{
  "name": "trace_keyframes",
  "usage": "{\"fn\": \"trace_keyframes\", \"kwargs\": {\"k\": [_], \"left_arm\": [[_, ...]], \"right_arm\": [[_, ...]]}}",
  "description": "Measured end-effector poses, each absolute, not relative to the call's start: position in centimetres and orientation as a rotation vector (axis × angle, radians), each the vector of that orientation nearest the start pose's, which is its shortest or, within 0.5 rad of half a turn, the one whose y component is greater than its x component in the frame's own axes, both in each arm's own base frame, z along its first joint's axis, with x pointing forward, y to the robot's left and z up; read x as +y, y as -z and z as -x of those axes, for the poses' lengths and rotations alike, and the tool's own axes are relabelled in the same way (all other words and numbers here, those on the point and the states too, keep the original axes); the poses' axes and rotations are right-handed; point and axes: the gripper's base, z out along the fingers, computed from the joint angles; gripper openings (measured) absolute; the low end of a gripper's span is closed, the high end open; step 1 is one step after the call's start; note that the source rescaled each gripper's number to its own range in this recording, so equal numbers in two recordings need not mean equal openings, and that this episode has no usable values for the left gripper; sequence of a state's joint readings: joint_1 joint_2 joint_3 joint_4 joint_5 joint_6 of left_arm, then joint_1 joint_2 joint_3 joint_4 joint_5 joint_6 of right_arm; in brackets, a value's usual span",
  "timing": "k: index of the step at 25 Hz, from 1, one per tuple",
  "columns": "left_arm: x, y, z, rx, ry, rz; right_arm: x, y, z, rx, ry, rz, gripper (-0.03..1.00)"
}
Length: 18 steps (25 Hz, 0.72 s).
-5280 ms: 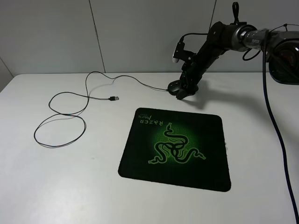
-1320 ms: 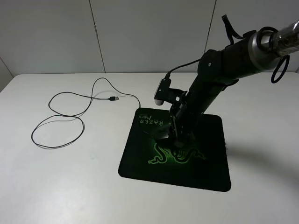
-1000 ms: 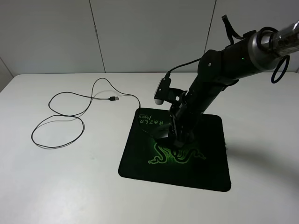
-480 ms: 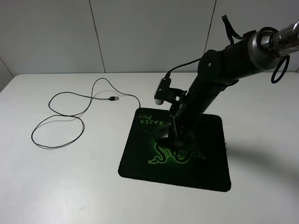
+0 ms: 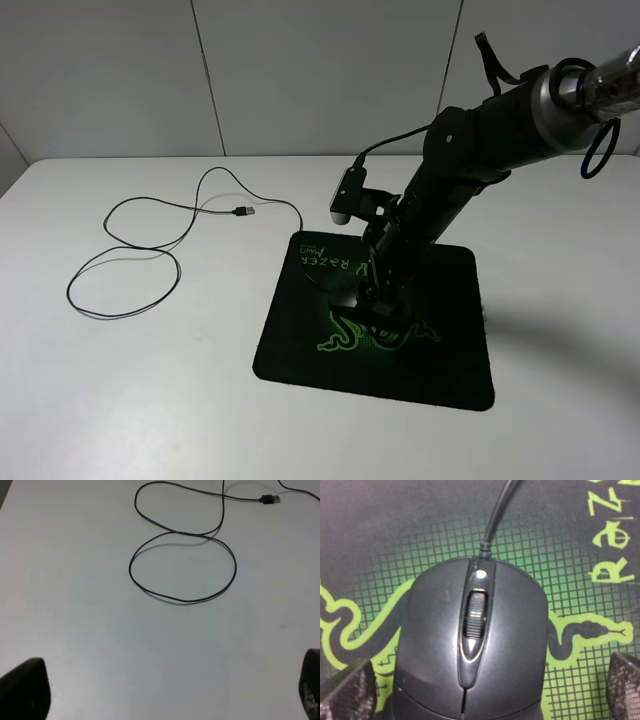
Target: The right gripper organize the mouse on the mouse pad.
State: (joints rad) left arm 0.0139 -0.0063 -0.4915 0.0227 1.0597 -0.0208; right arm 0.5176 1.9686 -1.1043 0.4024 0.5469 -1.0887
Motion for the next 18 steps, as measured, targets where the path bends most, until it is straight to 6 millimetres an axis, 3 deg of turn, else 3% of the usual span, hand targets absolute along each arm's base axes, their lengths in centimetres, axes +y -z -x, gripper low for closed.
{"fn": "trace_keyframes", "kwargs": {"k": [6,18], "left_arm": [[0.2,-27.5,0.5,2.045,-0.023,0.036],[0.2,-27.5,0.5,2.045,-0.023,0.036]], "right_arm": [[19.5,-13.6,-30.4,2.261,-0.259,1.69,1.0],[17.3,-21.3,-27.7,2.356,-0.182,1.602,1.0]]}}
